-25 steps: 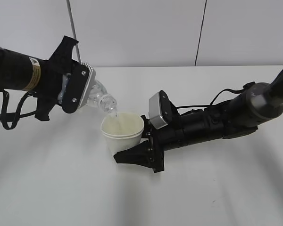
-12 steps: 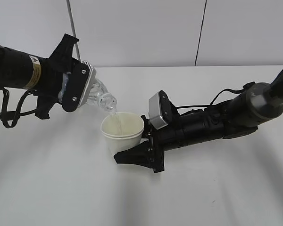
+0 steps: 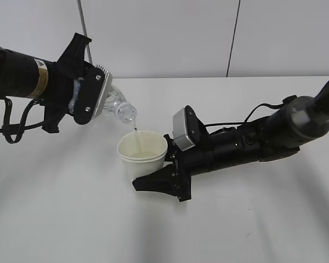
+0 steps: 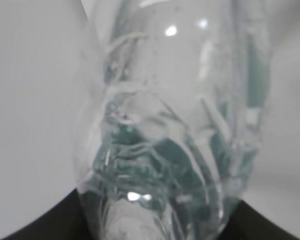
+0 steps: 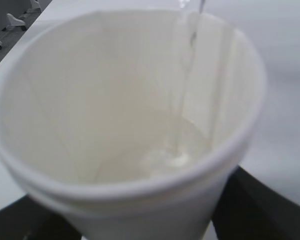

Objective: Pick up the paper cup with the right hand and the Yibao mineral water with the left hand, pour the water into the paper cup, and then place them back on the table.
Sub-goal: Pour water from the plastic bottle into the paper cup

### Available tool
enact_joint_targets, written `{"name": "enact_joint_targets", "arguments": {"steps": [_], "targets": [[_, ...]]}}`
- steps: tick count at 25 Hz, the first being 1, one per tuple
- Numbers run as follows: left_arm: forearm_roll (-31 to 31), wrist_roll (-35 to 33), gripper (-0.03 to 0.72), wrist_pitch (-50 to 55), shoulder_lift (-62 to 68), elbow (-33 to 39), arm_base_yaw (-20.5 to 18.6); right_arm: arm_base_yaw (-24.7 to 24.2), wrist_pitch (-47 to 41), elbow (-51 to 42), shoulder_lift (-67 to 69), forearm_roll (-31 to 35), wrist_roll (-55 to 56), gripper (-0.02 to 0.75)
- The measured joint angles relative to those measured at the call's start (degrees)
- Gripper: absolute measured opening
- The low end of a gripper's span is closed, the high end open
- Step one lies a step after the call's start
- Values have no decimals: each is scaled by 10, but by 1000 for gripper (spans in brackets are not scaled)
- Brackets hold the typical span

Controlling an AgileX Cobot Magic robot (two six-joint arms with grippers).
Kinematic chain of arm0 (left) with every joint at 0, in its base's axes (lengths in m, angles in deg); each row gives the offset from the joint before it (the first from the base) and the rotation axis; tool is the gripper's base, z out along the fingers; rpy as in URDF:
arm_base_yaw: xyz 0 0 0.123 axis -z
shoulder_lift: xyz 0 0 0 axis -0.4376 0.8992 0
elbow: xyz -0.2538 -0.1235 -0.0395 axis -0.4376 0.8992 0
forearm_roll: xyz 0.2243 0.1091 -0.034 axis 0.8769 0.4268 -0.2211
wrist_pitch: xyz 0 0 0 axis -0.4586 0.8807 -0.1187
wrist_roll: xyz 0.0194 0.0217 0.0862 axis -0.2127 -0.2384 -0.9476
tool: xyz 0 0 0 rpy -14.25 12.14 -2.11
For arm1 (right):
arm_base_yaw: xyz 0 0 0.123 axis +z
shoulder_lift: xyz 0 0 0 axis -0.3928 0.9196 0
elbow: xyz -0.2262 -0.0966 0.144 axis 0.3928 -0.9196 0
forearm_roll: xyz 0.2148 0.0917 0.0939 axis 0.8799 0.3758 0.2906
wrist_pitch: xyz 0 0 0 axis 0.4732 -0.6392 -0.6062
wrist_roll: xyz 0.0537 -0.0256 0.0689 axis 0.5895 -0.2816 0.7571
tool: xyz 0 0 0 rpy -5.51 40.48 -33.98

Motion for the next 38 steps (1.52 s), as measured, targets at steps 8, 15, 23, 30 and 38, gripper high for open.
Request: {"name": "enact_joint_targets", "arguments": {"steps": [8,15,23,30,38], "targets": [[0,0,333,0,0,-1,0,0,-29,0,0,0,0,521],[0,0,333,0,0,-1,0,0,-30,0,0,1,0,521],[0,0,333,0,0,-1,0,0,-31,0,0,2,0,521],[0,-2,333,0,0,-1,0,0,-31,0,0,2,0,521],[0,-13,333,0,0,-1,0,0,-31,0,0,2,0,521]]}}
